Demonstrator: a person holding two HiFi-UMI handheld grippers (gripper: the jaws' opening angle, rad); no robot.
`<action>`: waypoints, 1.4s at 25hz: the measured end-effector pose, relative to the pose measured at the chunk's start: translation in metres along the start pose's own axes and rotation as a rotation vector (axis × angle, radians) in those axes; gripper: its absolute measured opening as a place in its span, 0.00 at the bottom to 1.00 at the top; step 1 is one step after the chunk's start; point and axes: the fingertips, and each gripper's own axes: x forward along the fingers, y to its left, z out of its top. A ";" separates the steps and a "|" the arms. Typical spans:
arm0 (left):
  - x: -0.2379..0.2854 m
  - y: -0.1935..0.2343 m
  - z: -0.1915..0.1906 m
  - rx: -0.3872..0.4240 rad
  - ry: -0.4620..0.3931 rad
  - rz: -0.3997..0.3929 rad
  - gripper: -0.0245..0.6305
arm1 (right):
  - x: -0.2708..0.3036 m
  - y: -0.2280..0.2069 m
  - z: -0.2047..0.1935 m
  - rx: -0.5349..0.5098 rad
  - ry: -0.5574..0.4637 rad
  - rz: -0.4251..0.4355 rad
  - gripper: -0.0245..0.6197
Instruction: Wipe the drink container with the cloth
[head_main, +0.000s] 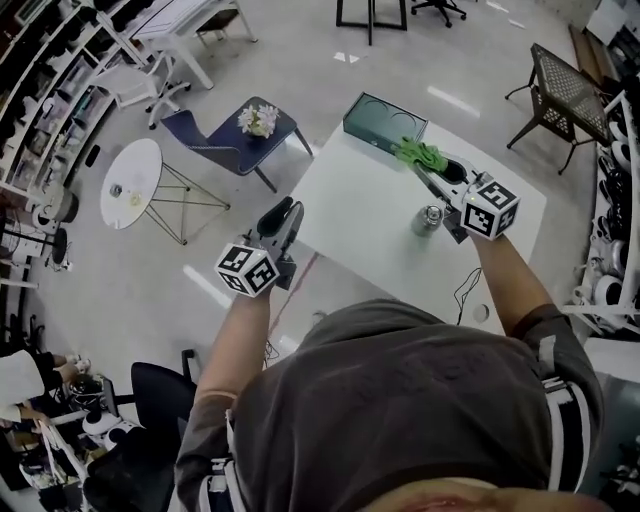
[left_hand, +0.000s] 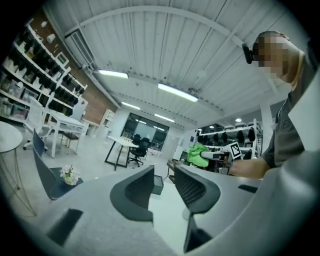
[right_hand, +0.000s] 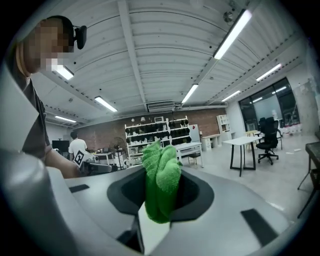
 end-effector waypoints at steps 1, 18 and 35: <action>0.001 0.002 0.000 0.008 0.013 -0.023 0.23 | 0.002 0.001 0.000 0.004 -0.002 -0.010 0.19; 0.160 -0.106 -0.151 0.351 0.358 -0.523 0.50 | -0.066 -0.080 -0.046 0.073 0.017 -0.165 0.19; 0.227 -0.154 -0.278 0.510 0.501 -0.684 0.54 | -0.113 -0.105 -0.207 0.086 0.333 -0.051 0.19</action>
